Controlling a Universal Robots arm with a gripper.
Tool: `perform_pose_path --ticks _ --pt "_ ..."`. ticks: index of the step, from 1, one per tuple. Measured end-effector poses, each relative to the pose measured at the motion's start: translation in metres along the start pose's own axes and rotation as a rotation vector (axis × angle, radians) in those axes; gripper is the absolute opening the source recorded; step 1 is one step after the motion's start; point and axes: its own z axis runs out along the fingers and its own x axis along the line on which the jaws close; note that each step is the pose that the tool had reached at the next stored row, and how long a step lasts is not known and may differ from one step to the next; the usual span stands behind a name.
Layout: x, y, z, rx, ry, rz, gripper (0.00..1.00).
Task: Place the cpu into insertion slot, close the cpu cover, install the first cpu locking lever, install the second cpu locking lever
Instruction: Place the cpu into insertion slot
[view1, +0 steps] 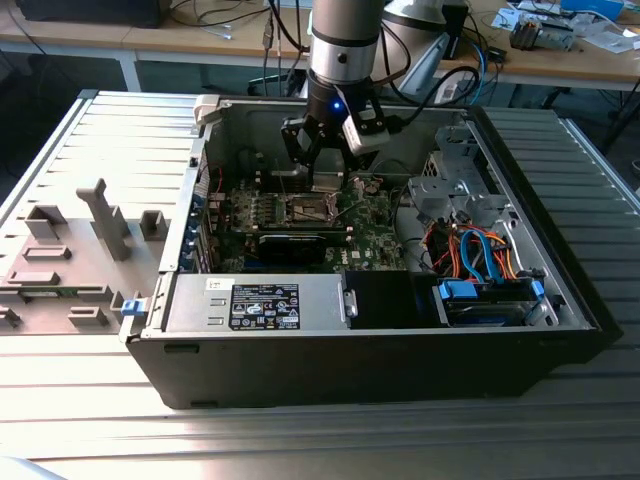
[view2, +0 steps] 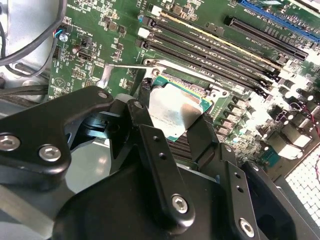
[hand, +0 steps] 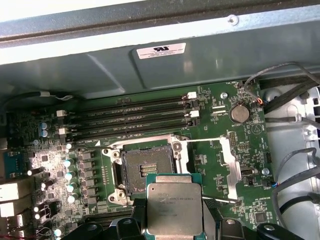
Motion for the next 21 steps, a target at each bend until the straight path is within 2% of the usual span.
perform_pose_path --ticks 16,18,21 --pt "0.0000 0.0000 0.0000 0.0031 -0.0005 0.028 0.54" --pt "0.0000 0.0000 0.0000 0.0063 -0.0009 0.049 0.54" --pt "0.0000 0.0000 0.0000 0.0068 -0.0010 0.053 0.54"
